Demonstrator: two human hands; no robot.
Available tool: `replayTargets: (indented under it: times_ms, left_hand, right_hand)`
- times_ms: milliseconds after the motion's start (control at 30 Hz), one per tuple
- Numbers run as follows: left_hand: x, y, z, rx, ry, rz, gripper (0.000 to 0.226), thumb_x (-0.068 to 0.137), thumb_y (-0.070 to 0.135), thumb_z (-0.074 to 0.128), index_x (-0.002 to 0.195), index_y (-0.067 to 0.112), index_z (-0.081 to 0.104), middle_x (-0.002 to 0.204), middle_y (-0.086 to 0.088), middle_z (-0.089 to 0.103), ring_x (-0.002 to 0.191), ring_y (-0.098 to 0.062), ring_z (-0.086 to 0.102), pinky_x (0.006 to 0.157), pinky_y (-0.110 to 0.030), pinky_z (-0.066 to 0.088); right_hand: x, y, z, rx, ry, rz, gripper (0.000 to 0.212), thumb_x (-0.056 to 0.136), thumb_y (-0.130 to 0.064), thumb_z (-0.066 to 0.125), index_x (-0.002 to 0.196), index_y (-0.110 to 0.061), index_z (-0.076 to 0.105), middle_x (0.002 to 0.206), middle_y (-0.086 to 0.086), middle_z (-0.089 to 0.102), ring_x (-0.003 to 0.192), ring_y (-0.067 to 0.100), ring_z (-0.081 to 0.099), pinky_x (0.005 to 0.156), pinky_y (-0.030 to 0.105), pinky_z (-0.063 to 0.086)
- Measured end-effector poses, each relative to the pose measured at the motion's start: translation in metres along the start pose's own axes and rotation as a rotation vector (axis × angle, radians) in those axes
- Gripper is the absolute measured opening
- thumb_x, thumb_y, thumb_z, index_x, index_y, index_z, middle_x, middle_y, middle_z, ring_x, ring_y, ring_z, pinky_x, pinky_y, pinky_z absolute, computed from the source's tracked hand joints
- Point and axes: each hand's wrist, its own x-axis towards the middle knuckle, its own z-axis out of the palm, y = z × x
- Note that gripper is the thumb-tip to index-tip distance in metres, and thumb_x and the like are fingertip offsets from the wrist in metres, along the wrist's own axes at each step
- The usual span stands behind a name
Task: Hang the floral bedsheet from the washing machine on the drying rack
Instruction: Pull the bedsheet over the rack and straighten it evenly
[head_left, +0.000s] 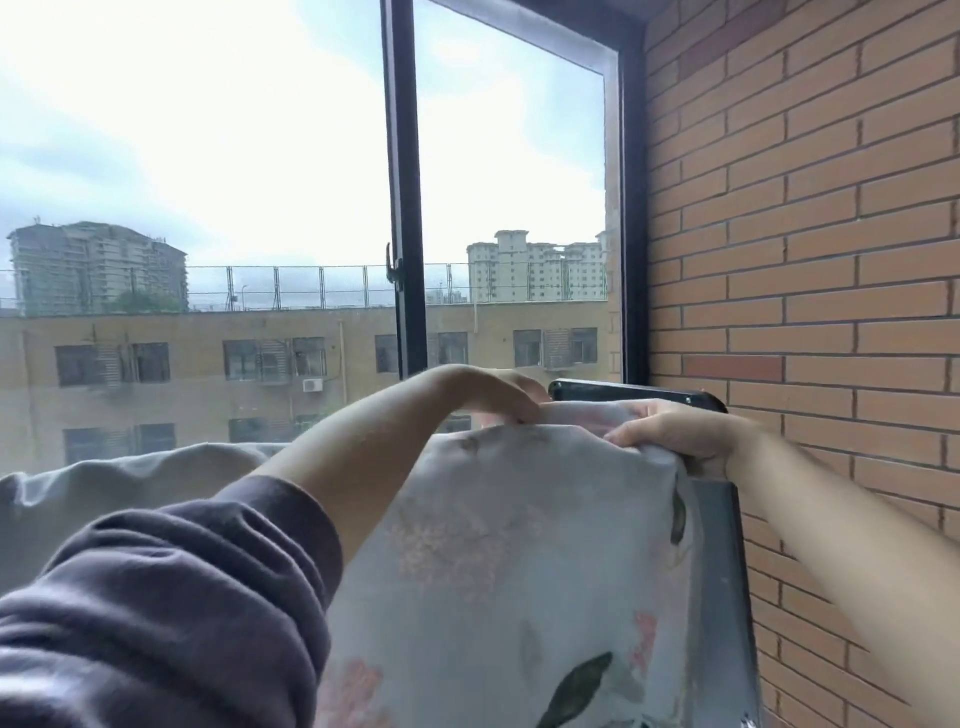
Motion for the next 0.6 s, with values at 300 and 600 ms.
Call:
replayTargets:
  times_ms: [300, 600]
  left_hand:
    - [-0.006, 0.01, -0.002, 0.037, -0.068, -0.054, 0.015, 0.089, 0.017, 0.056, 0.098, 0.013, 0.068, 0.089, 0.003, 0.065, 0.079, -0.014, 0.061, 0.069, -0.027, 0.054]
    - [-0.05, -0.038, -0.064, 0.167, 0.629, -0.027, 0.007, 0.085, 0.014, 0.059, 0.081, 0.019, 0.061, 0.08, 0.002, 0.057, 0.077, -0.015, 0.054, 0.059, -0.022, 0.043]
  right_hand:
    - [-0.01, -0.012, 0.004, -0.067, 0.081, -0.022, 0.018, 0.087, -0.012, 0.062, 0.103, -0.013, 0.07, 0.098, 0.013, 0.069, 0.078, 0.02, 0.064, 0.064, 0.026, 0.054]
    - [-0.005, 0.0, 0.045, -0.232, -0.151, 0.12, 0.037, 0.07, -0.014, 0.074, 0.105, -0.007, 0.067, 0.099, 0.008, 0.07, 0.086, 0.018, 0.067, 0.084, 0.034, 0.055]
